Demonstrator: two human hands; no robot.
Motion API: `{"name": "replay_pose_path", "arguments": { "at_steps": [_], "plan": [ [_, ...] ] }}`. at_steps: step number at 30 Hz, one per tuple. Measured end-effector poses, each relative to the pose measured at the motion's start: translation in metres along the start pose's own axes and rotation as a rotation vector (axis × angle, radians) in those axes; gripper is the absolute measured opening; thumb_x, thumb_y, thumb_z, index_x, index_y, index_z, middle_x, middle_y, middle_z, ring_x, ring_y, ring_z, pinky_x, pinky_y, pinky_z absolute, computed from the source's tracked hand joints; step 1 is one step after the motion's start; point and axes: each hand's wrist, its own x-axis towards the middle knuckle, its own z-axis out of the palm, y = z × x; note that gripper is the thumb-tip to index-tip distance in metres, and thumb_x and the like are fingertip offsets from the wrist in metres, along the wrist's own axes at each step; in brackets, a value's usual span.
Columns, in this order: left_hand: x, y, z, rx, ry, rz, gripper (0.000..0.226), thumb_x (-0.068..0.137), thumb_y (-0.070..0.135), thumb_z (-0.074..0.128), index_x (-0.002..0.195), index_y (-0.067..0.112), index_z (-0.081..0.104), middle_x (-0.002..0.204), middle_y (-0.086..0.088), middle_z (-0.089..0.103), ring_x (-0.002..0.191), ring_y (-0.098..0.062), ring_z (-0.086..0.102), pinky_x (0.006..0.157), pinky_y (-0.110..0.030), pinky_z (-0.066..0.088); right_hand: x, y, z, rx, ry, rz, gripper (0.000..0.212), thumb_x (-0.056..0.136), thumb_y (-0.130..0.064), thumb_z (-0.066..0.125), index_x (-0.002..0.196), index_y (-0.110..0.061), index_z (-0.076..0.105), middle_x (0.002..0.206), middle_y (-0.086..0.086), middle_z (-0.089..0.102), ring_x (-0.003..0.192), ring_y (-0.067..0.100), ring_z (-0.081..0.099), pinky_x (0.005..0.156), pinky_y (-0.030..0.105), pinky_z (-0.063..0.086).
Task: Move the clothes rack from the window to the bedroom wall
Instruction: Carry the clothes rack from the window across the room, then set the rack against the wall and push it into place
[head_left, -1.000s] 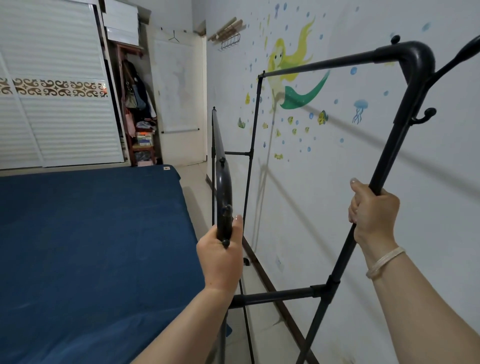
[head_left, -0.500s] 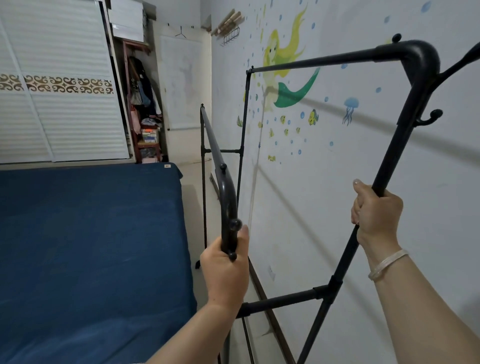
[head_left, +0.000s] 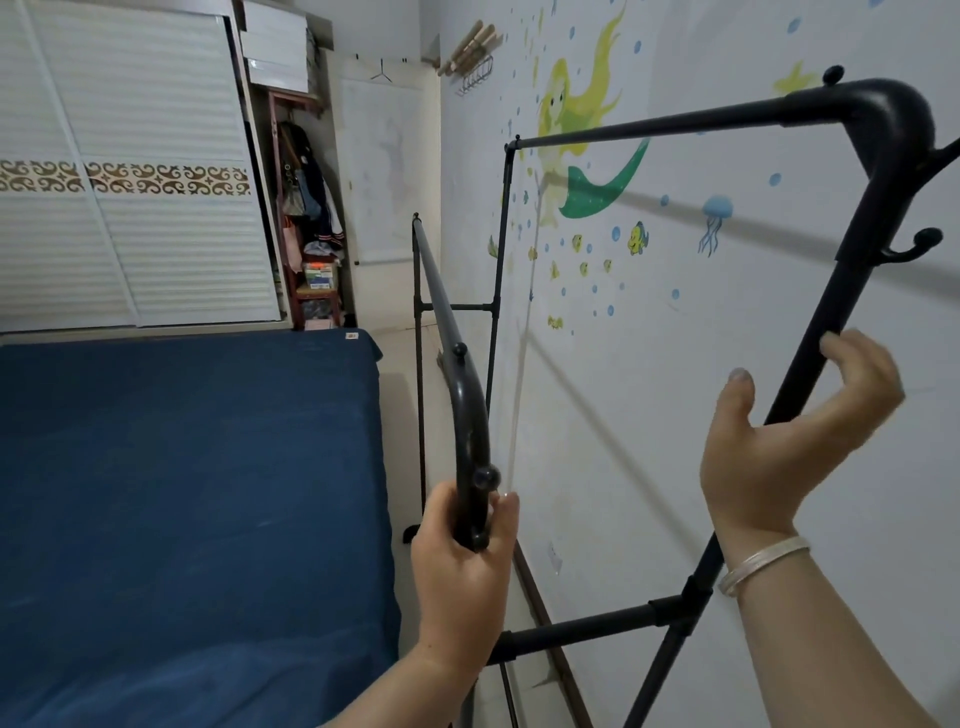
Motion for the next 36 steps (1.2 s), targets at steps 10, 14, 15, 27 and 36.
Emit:
{"name": "replay_pose_path", "arguments": {
  "at_steps": [10, 14, 15, 27, 36],
  "plan": [
    [0.01, -0.017, -0.05, -0.086, -0.372, 0.238, 0.055, 0.08, 0.02, 0.052, 0.133, 0.014, 0.039, 0.124, -0.004, 0.054, 0.112, -0.033, 0.053, 0.095, -0.038, 0.042, 0.016, -0.087, 0.028, 0.156, -0.432, -0.223, 0.027, 0.094, -0.011, 0.049, 0.117, 0.004, 0.054, 0.12, 0.016, 0.056, 0.116, 0.029, 0.051, 0.102, 0.038, 0.038],
    [0.047, -0.024, -0.088, 0.003, -0.324, 0.286, 0.057, 0.088, 0.031, 0.05, 0.14, 0.013, 0.034, 0.138, 0.002, 0.042, 0.128, -0.027, 0.042, 0.106, -0.035, 0.032, 0.036, -0.136, 0.033, 0.16, -0.556, -0.183, 0.029, 0.099, -0.024, 0.045, 0.12, -0.009, 0.058, 0.118, -0.001, 0.059, 0.111, 0.011, 0.053, 0.096, 0.021, 0.037],
    [0.061, -0.027, -0.102, 0.02, -0.333, 0.288, 0.058, 0.089, 0.032, 0.049, 0.141, 0.015, 0.032, 0.141, 0.001, 0.04, 0.131, -0.026, 0.038, 0.108, -0.035, 0.03, 0.039, -0.152, 0.036, 0.135, -0.577, -0.178, 0.031, 0.1, -0.03, 0.044, 0.121, -0.014, 0.059, 0.117, -0.004, 0.059, 0.11, 0.009, 0.053, 0.094, 0.021, 0.037],
    [0.21, -0.034, -0.169, 0.192, -0.513, 0.424, 0.058, 0.092, 0.042, 0.044, 0.145, 0.022, 0.032, 0.151, -0.002, 0.03, 0.139, -0.014, 0.023, 0.112, -0.043, 0.024, 0.029, -0.27, 0.07, -0.296, -0.735, -0.231, 0.036, 0.091, -0.067, 0.033, 0.118, -0.052, 0.052, 0.113, -0.048, 0.046, 0.113, -0.009, 0.04, 0.092, 0.021, 0.029],
    [0.279, -0.027, -0.113, 0.256, -0.619, 0.693, 0.058, 0.092, 0.04, 0.046, 0.144, 0.015, 0.035, 0.15, -0.008, 0.035, 0.136, -0.023, 0.028, 0.112, -0.039, 0.02, -0.004, -0.285, 0.098, -0.539, -0.852, -0.176, 0.057, 0.087, -0.066, 0.031, 0.135, -0.039, 0.044, 0.137, -0.025, 0.04, 0.129, -0.004, 0.029, 0.098, 0.004, 0.011]
  ]
}}
